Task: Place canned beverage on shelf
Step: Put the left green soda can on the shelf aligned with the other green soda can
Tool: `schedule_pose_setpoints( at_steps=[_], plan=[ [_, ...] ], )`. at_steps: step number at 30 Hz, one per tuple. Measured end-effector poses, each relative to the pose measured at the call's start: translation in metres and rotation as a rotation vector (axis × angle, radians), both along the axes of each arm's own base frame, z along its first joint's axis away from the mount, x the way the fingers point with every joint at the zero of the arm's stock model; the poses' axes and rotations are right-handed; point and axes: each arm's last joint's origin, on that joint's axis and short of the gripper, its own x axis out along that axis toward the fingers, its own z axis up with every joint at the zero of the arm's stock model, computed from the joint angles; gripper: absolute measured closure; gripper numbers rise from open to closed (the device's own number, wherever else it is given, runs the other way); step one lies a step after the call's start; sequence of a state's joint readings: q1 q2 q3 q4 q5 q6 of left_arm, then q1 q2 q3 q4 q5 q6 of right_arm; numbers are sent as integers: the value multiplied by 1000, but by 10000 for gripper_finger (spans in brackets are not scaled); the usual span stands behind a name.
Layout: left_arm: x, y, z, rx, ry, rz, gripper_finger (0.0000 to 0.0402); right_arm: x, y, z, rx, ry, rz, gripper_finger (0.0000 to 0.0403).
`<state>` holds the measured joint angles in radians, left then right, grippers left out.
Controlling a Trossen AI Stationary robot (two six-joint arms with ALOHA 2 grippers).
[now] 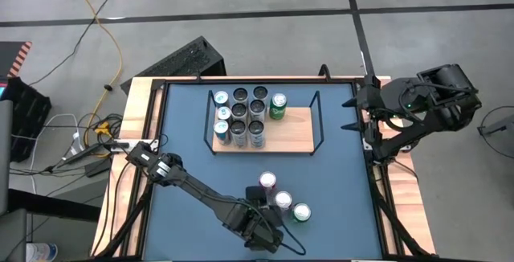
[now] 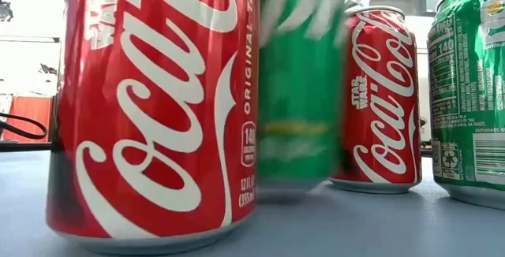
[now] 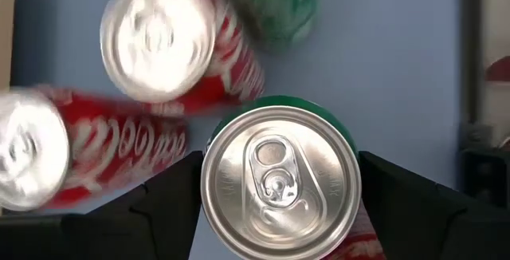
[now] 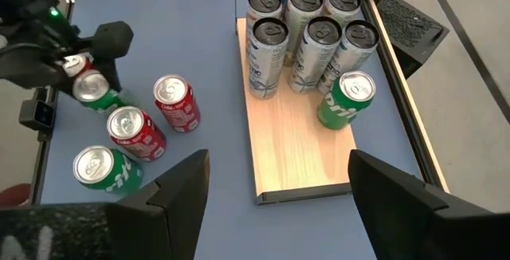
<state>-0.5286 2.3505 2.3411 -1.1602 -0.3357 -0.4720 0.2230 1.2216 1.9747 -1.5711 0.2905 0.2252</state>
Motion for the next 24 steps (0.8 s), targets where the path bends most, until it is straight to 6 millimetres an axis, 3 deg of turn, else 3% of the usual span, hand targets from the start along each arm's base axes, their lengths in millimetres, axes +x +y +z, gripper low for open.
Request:
schedule_pose_setpoints(
  at_steps=[14, 19, 24],
  plan=[
    [8, 23, 27, -36, -54, -86, 124, -12, -3, 4, -41, -23, 46, 121],
    [9, 39, 51, -119, -104, -136, 124, -23, -6, 6, -22, -53, 25, 121],
    [-2, 59, 81, -67, -137, -241, 124, -29, -10, 8, -36, -74, -27, 121]
  ],
)
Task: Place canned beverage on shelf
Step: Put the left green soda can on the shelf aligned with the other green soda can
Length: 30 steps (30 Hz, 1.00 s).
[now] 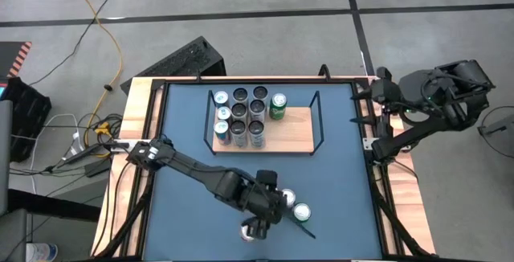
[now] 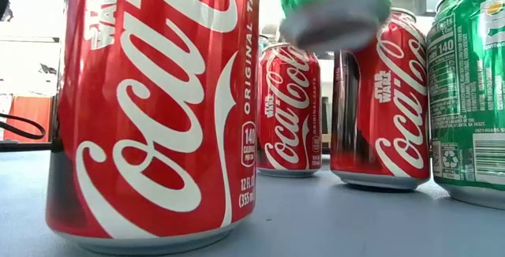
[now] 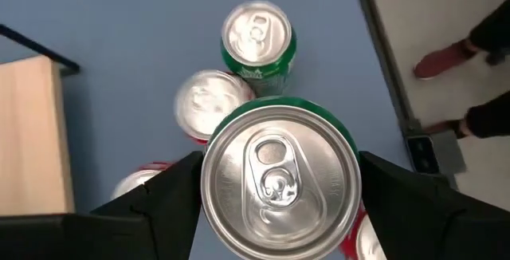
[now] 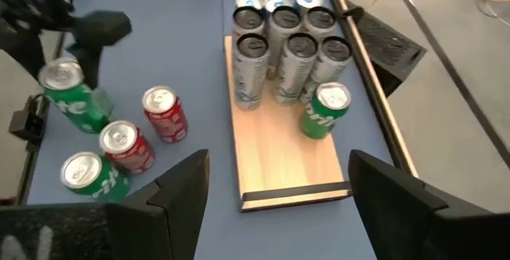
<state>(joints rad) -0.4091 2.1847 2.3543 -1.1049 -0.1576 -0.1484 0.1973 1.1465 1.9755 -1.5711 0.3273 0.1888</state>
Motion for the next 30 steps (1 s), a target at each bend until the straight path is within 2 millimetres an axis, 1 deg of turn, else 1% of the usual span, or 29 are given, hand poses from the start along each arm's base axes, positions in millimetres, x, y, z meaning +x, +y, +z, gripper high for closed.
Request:
schedule_pose_setpoints(
  at_steps=[3, 6, 10, 12, 15, 19, 22, 24, 27, 30],
  plan=[
    [-10, 21, 21, -4, -1, -12, 124, 0, -3, 0, 2, -8, -52, 121],
    [-24, 43, 44, 57, -32, -25, 124, 0, -5, 0, -10, -11, -86, 121],
    [-38, 77, 75, 145, -119, -29, 124, 2, -8, 0, 1, -19, -139, 121],
    [-41, 96, 86, 185, -152, -3, 124, 2, -9, 0, 2, -25, -175, 121],
    [-43, 128, 95, 252, -180, 63, 124, 3, -11, 1, 8, -33, -212, 121],
    [-38, 165, 98, 300, -198, 114, 120, 3, -11, 1, 31, -45, -242, 121],
    [-34, 188, 96, 309, -194, 106, 118, 3, -11, 1, 56, -53, -263, 121],
    [-28, 202, 93, 294, -228, 104, 118, 2, -11, 1, 69, -58, -275, 121],
    [-21, 219, 85, 265, -249, 119, 117, 2, -11, 1, 86, -63, -288, 121],
    [-17, 230, 71, 286, -215, 125, 117, 2, -11, 0, 100, -67, -301, 121]
  ],
)
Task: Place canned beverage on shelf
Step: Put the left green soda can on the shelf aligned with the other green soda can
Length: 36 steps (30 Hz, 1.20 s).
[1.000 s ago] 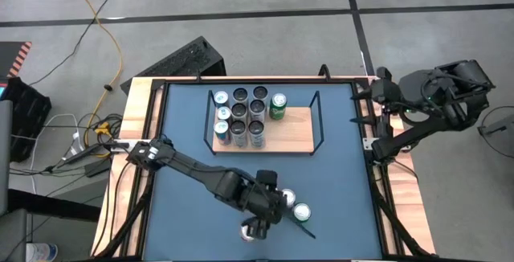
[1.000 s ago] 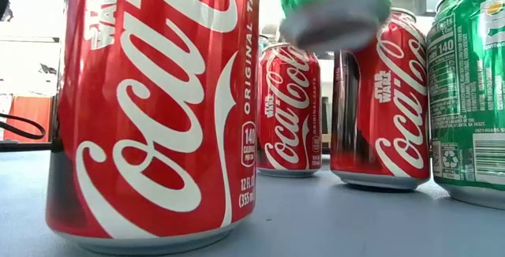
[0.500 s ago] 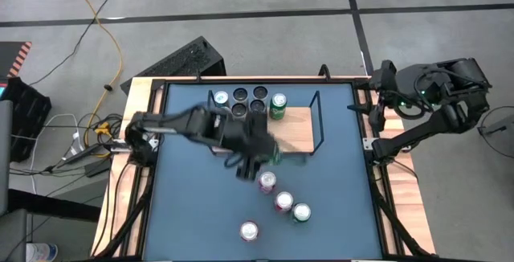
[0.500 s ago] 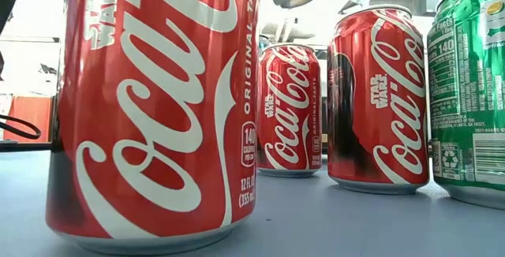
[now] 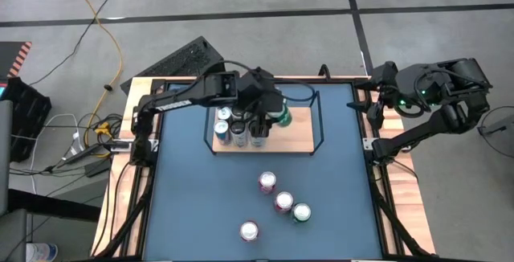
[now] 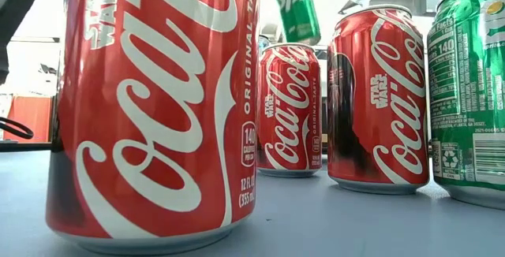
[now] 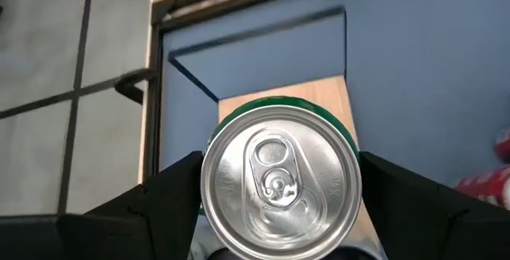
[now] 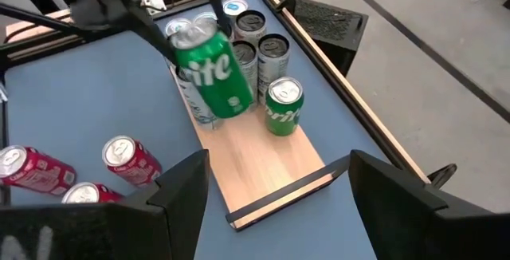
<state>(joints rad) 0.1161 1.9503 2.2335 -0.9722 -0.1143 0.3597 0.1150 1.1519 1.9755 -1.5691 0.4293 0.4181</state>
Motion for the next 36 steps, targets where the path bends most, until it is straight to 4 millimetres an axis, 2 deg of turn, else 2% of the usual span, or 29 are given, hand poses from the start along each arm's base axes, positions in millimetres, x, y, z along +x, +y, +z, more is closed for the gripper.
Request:
schedule_pose_setpoints(
  at_steps=[6, 10, 18, 22, 36],
  plan=[
    [9, 7, -42, -23, 107, -23, 116, 0, 0, 0, 2, 0, -2, 121],
    [15, 7, -58, -39, 97, -20, 116, 0, 0, 0, 2, 0, -2, 121],
    [22, 18, -68, -59, 29, 50, 116, 0, 0, 0, 2, 1, -2, 121],
    [26, 26, -79, -108, 70, 43, 116, 0, 0, 0, 1, 2, -1, 121],
    [37, 28, -110, -141, 154, 44, 116, 0, 0, 0, -12, 1, -13, 121]
  ],
)
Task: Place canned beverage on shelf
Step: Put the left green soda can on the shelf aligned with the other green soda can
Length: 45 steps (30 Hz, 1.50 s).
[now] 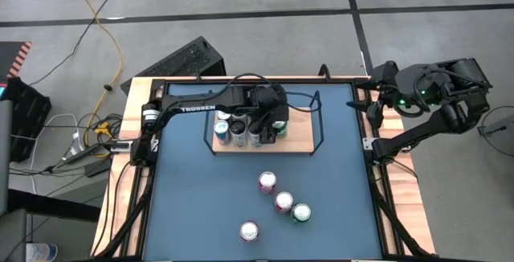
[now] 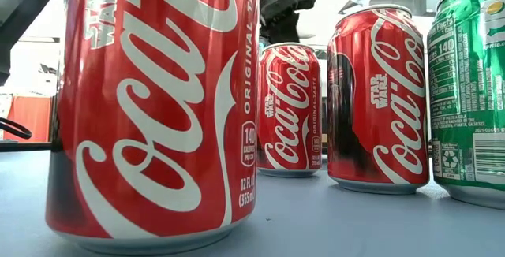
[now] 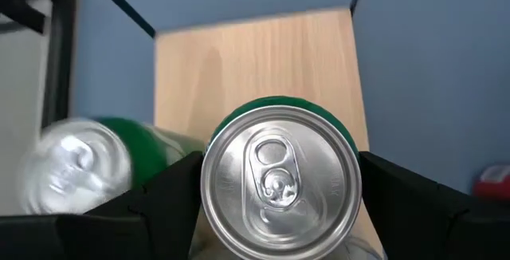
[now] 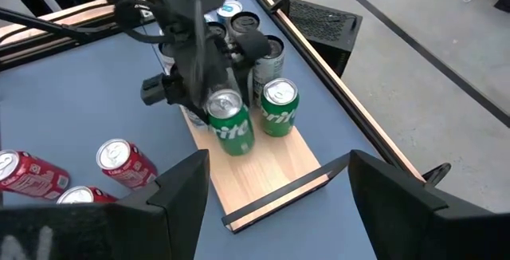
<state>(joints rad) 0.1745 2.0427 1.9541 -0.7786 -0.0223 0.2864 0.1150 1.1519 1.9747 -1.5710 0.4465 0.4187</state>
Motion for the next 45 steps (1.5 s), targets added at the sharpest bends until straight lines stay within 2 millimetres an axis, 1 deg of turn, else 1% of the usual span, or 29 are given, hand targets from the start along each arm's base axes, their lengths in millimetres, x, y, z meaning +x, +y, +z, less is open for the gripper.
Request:
schedule_pose_setpoints(
  at_steps=[5, 14, 24, 32, 35, 38, 45],
  plan=[
    [4, 0, -11, 12, 39, 11, 116, 0, 0, 0, 0, 0, 0, 121],
    [4, 1, -11, 36, 41, -12, 114, 0, 0, 0, 1, 0, -1, 121],
    [5, 0, -11, 38, 34, -50, 72, 0, 0, 0, 1, 0, -1, 121],
    [5, -1, -11, 68, 44, -50, 69, 0, 0, 0, 1, 0, 0, 121],
    [4, -2, -8, 128, 54, -40, 68, 0, 0, 0, 1, 0, 0, 121],
    [3, -3, 0, 168, 59, -26, 68, 0, 0, 0, 1, 0, 0, 121],
    [1, -3, 32, 201, 4, 7, 68, 0, 0, 0, 3, 0, 2, 121]
  ],
)
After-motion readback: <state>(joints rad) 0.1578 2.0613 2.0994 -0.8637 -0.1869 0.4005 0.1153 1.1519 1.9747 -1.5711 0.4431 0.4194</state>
